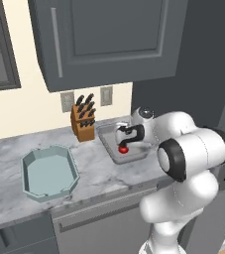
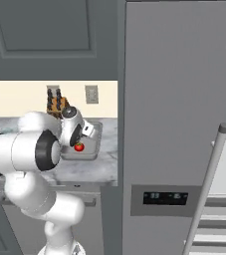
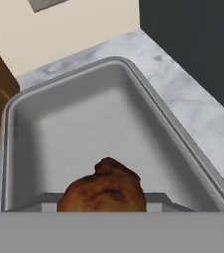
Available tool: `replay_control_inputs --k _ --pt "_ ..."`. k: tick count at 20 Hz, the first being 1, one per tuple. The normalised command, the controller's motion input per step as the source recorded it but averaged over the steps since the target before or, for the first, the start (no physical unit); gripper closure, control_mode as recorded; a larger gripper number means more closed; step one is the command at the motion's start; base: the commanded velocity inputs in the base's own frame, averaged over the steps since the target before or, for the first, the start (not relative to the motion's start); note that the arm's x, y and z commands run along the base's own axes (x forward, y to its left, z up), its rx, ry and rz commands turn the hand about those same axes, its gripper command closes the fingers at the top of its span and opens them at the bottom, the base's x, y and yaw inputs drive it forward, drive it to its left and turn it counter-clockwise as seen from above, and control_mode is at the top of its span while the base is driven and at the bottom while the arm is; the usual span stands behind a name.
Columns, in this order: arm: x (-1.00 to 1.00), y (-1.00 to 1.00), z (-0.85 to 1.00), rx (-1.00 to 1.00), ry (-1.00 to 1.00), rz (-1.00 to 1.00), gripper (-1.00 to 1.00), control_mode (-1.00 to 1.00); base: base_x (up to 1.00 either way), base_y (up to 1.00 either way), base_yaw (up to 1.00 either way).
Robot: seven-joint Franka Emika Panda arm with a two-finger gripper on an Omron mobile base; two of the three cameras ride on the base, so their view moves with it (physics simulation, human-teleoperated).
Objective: Place one tomato and one chicken drumstick in each tupperware on the nearby counter, to pack two identical lunches.
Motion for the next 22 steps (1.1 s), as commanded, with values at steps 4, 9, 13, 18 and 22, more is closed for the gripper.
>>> replay_control_inputs --k 4,9,13,18,22 --pt "0.75 0.13 -0.42 0.0 0.01 -0.02 -1.0 -1.0 0.0 0.0 0.0" --pt "0.0 0.0 0.38 0.0 -0.02 -0.02 -1.0 -1.0 0.0 0.0 0.0" --pt "-0.07 0.0 0.94 -0.01 -0.03 -0.09 -1.0 -1.0 0.0 0.0 0.0" --pt "-0.93 0.14 0.97 0.0 0.0 -0.14 -1.0 -1.0 0.0 0.0 0.0" --pt "-1.0 0.09 0.99 0.03 0.03 -0.14 -1.0 -1.0 0.0 0.0 0.0"
